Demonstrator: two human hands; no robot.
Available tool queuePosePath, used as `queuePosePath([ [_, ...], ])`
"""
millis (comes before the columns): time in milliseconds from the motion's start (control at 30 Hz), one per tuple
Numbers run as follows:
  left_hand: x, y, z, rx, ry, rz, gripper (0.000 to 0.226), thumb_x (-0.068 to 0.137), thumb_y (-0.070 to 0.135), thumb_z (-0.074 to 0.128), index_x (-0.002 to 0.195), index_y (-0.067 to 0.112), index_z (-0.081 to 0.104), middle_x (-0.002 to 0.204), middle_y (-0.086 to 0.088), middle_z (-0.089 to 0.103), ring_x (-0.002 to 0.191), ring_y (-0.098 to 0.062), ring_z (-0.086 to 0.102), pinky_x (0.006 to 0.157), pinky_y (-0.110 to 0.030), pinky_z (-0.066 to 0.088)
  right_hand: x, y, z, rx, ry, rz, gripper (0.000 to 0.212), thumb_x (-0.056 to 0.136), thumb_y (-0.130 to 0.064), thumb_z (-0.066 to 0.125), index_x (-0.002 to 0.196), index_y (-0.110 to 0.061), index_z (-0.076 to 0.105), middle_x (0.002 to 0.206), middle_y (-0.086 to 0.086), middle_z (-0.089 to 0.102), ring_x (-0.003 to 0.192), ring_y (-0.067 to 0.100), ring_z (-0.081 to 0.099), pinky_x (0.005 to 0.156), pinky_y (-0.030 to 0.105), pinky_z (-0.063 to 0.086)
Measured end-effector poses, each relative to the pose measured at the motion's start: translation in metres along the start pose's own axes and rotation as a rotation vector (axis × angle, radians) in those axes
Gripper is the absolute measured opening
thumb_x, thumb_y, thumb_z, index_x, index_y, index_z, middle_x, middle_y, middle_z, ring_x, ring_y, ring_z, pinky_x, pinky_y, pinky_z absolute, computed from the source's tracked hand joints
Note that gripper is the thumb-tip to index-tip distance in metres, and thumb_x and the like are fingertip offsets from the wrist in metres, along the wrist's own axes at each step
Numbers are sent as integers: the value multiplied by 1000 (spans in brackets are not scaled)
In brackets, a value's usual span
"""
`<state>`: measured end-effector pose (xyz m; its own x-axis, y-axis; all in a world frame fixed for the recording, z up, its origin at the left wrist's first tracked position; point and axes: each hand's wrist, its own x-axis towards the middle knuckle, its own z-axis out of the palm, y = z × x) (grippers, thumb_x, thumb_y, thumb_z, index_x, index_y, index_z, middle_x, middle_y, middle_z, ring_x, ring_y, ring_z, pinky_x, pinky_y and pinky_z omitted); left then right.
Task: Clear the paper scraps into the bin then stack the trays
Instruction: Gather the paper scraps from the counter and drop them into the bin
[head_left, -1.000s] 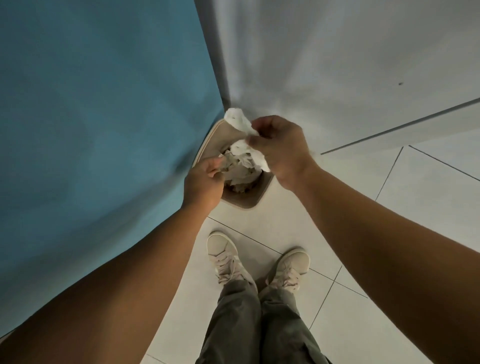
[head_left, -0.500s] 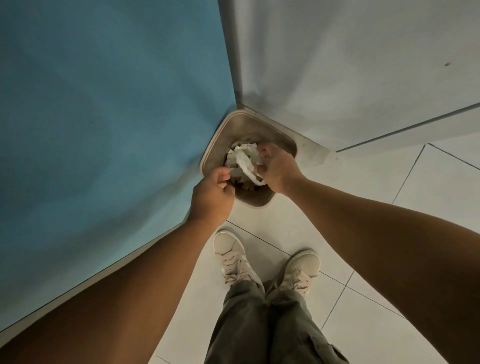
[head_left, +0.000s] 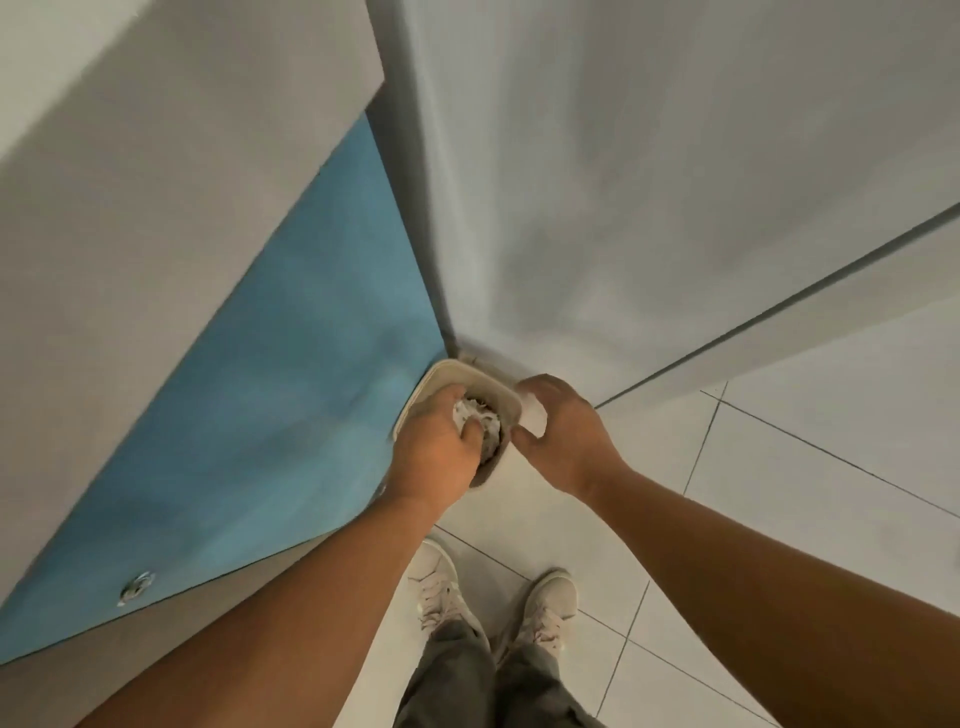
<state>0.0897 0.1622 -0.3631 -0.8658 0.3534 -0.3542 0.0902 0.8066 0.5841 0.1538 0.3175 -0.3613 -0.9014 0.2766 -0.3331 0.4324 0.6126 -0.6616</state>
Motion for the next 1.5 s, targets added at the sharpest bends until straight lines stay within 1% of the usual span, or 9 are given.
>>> queuePosePath([
  [100,-30,42,-45,51,54,91,31,90,28,57,121,29,60,114,5,66,108,-17,58,93,-28,48,-30,-40,-54,-20,45,-66,44,79,-19,70,121,-16,61,122,3,59,116,22,54,94,32,47],
  [200,-64,85,-92,11,118,139,39,92,27,59,130,20,57,122,-3,63,118,-22,55,99,-37,49,-58,-81,-100,-41,82,-127,50,80,-24,73,128,-17,58,135,2,53,125,18,49,100,23,38],
  [400,-123,159,-193,-75,292,246,43,96,35,56,138,26,50,136,4,54,130,-12,45,102,-21,31,-100,-179,-173,30,206,-302,48,85,-29,70,131,-23,55,140,-3,50,131,12,45,109,26,36],
  [600,-196,177,-280,-182,504,300,42,96,30,58,136,23,52,135,10,55,126,-5,46,103,-18,33,-144,-271,-212,133,258,-528,46,87,-19,70,130,-19,55,132,-8,53,118,-4,42,98,-3,22],
  [800,-243,137,-347,-155,647,243,41,98,31,56,138,25,51,138,12,54,128,-3,44,102,-14,30,-166,-350,-193,133,147,-717,43,86,-17,71,126,-20,58,133,-7,55,121,-3,44,100,-1,24],
  [1000,-274,64,-393,-121,727,105,37,98,30,56,135,27,53,138,10,55,129,-8,47,108,-25,38,-166,-416,-132,63,-7,-788,40,90,-26,67,128,-23,57,134,-10,53,124,4,47,104,11,31],
  [1200,-287,-34,-441,-59,742,-77,36,96,26,58,132,26,56,136,9,57,128,-11,48,102,-20,35,-145,-483,-49,-52,-123,-791,36,93,-26,62,128,-22,58,132,-7,57,121,8,51,90,-6,21],
  [1367,-277,-107,-462,-11,691,-162,35,93,19,62,127,20,61,130,4,61,125,-17,50,97,-20,35,-120,-513,9,-145,-170,-770,36,94,-24,60,130,-19,59,132,-2,60,122,16,53,102,21,37],
  [1500,-255,-148,-469,45,584,-155,35,93,25,63,126,15,63,127,-2,62,121,-23,53,99,-25,40,-101,-525,43,-268,-176,-721,43,87,-32,66,128,-20,60,128,-2,60,119,19,52,99,27,41],
])
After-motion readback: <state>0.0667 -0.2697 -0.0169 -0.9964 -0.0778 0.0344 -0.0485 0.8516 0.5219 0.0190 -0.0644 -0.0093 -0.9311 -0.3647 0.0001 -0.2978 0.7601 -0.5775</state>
